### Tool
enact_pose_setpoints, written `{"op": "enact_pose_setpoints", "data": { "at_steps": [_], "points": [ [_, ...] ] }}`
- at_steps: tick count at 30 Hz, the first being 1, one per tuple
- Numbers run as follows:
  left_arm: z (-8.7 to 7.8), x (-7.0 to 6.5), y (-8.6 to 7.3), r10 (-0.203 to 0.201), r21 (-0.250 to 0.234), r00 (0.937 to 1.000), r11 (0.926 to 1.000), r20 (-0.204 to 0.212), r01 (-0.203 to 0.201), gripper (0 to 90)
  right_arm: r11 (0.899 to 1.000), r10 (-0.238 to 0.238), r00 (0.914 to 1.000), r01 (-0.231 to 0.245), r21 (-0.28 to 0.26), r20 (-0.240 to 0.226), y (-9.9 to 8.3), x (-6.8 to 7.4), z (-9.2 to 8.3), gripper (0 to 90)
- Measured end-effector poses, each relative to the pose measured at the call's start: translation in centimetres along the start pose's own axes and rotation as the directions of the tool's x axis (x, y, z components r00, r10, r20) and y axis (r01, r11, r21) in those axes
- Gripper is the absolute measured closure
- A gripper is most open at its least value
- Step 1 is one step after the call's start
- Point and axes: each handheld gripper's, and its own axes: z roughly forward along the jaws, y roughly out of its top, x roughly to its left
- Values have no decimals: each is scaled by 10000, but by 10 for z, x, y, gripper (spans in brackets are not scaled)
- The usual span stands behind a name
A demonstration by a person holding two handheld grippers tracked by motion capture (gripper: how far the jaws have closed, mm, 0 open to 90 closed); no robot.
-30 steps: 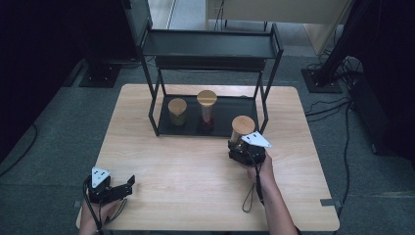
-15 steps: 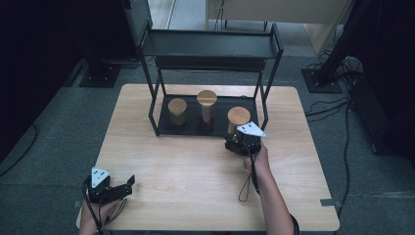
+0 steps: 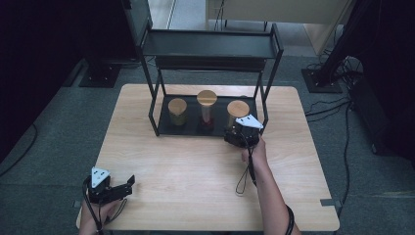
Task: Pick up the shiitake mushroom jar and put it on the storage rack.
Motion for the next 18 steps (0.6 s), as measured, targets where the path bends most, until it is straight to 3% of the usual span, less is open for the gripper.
{"op": "enact_pose_setpoints", "data": {
  "at_steps": [18],
  "points": [
    [0,1,0,-28,-14,10000,10000,34,28,12,9994,268,9995,-271,209,180,11,-4,27,248]
  ]
}}
